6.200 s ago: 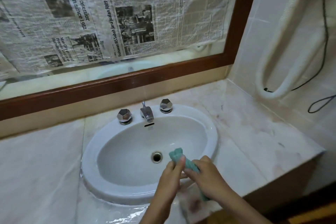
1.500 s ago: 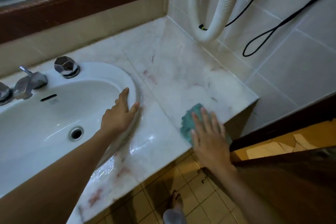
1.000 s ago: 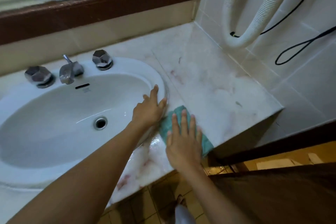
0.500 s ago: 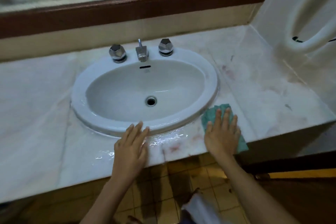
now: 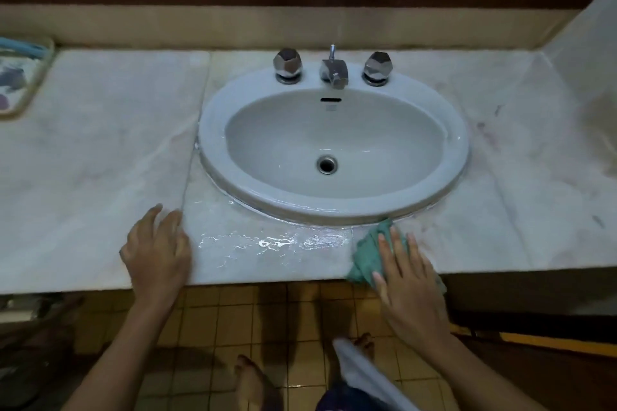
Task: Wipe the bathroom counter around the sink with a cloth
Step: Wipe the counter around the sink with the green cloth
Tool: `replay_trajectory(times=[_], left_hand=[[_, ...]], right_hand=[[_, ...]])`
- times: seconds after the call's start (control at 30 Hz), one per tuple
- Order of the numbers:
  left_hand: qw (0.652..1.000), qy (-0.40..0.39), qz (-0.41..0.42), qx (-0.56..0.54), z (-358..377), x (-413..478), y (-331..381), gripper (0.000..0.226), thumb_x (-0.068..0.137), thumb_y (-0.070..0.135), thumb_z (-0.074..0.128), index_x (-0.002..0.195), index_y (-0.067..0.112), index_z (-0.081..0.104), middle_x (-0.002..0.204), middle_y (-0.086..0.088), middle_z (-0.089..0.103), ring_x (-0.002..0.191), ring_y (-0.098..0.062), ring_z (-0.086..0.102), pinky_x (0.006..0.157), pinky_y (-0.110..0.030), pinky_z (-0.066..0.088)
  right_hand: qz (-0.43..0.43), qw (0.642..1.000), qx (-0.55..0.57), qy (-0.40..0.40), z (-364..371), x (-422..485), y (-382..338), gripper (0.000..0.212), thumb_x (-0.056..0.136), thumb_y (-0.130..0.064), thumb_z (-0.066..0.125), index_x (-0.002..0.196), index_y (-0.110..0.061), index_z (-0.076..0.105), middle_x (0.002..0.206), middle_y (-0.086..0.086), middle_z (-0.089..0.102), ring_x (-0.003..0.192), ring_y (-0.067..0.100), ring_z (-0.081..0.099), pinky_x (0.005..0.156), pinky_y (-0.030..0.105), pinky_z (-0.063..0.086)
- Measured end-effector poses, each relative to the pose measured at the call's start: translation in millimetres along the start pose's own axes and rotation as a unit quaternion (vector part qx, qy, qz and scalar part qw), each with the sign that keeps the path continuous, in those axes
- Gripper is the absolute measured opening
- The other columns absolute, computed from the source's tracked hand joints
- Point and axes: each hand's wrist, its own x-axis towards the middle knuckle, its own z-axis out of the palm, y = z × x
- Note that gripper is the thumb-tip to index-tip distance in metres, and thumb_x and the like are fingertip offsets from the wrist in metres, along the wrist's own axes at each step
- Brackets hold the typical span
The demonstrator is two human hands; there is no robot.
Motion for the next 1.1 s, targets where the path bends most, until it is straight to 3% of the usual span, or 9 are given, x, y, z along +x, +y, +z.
replay_trajectory(times=[0.1, 0.17, 0.4, 0.57, 0.67, 0.73, 0.83, 0.97, 1.1], left_hand=[[1.0, 0.006, -0.014, 0.005, 3.3, 2.8, -4.8, 0.046, 0.087, 0.028, 0.039, 0.123, 0.011, 0.061, 0.139, -0.015, 0.05, 0.123, -0.04, 0.043, 0.093, -0.057, 0.038], [1.0, 0.013, -0.015, -0.004, 4.7, 1.5, -5.4, 0.045, 0.088, 0.028, 0.039, 0.124, 0.013, 0.061, 0.139, -0.013, 0.051, 0.124, -0.037, 0.043, 0.093, -0.055, 0.039], [0.999, 0.018, -0.033, -0.012, 7.1, 3.2, -10.9, 0.043, 0.086, 0.026, 0.044, 0.124, 0.017, 0.061, 0.139, -0.006, 0.052, 0.121, -0.032, 0.044, 0.093, -0.049, 0.04], [0.999, 0.01, -0.026, -0.019, 7.7, 5.7, -15.5, 0.044, 0.086, 0.027, 0.045, 0.127, 0.019, 0.06, 0.14, -0.004, 0.051, 0.122, -0.029, 0.043, 0.093, -0.049, 0.04], [0.999, 0.016, -0.027, -0.015, 9.7, 5.1, -14.3, 0.041, 0.085, 0.023, 0.049, 0.123, 0.018, 0.063, 0.138, -0.004, 0.053, 0.121, -0.03, 0.046, 0.09, -0.049, 0.042], [0.999, 0.018, -0.029, -0.008, 11.1, 5.2, -14.2, 0.041, 0.083, 0.022, 0.049, 0.121, 0.018, 0.064, 0.136, -0.004, 0.054, 0.119, -0.03, 0.048, 0.088, -0.048, 0.042], [0.999, 0.024, -0.027, -0.006, 12.4, 5.2, -14.8, 0.041, 0.083, 0.022, 0.048, 0.12, 0.018, 0.064, 0.136, -0.005, 0.055, 0.118, -0.03, 0.05, 0.088, -0.047, 0.043], [0.999, 0.024, -0.031, -0.015, 12.1, 4.0, -15.1, 0.042, 0.084, 0.021, 0.043, 0.118, 0.017, 0.066, 0.135, -0.005, 0.057, 0.118, -0.029, 0.051, 0.09, -0.048, 0.044], [0.983, 0.073, -0.094, -0.137, 7.2, 2.2, -15.7, 0.039, 0.079, 0.013, 0.043, 0.108, 0.016, 0.068, 0.131, 0.0, 0.056, 0.113, -0.023, 0.05, 0.086, -0.047, 0.049]], right_hand=[[0.107, 0.993, 0.044, 0.038, 7.7, 7.5, -34.3, 0.067, 0.094, -0.047, 0.018, 0.153, -0.015, 0.012, 0.161, 0.007, 0.003, 0.147, 0.031, 0.001, 0.115, 0.055, 0.021], [0.129, 0.987, 0.07, 0.06, 14.0, 11.1, -89.7, 0.069, 0.094, -0.048, 0.02, 0.153, -0.012, 0.014, 0.161, 0.01, 0.006, 0.147, 0.034, 0.004, 0.115, 0.054, 0.016], [-0.158, 0.985, 0.071, 0.024, 24.4, 40.7, -240.7, 0.066, 0.094, -0.043, 0.031, 0.153, -0.015, 0.017, 0.161, 0.008, 0.007, 0.148, 0.026, 0.003, 0.119, 0.046, 0.012], [-0.307, 0.951, -0.02, -0.017, 11.0, 52.3, -149.8, 0.062, 0.099, -0.047, 0.027, 0.154, -0.023, 0.012, 0.162, -0.001, 0.001, 0.148, 0.017, -0.004, 0.119, 0.042, 0.012], [-0.305, 0.95, -0.065, -0.029, -0.5, 50.4, -80.2, 0.061, 0.1, -0.049, 0.024, 0.154, -0.025, 0.007, 0.162, -0.002, 0.004, 0.149, 0.016, -0.003, 0.114, 0.039, 0.014], [-0.288, 0.955, -0.062, -0.039, -4.3, 50.7, -78.3, 0.061, 0.1, -0.049, 0.023, 0.154, -0.024, 0.009, 0.162, -0.001, 0.004, 0.149, 0.018, 0.0, 0.114, 0.041, 0.018], [-0.273, 0.961, -0.041, -0.029, -1.4, 59.2, -123.1, 0.061, 0.099, -0.048, 0.023, 0.153, -0.021, 0.016, 0.162, 0.001, 0.008, 0.149, 0.02, 0.006, 0.118, 0.041, 0.021], [-0.263, 0.964, 0.015, -0.017, 5.9, 97.1, -209.0, 0.064, 0.099, -0.048, 0.022, 0.154, -0.021, 0.002, 0.161, -0.001, -0.01, 0.147, 0.016, -0.014, 0.116, 0.034, -0.005], [-0.256, 0.964, 0.047, -0.051, 6.6, 120.4, -265.5, 0.065, 0.098, -0.044, 0.024, 0.154, -0.022, -0.001, 0.161, 0.001, -0.014, 0.146, 0.019, -0.02, 0.12, 0.038, -0.006]])
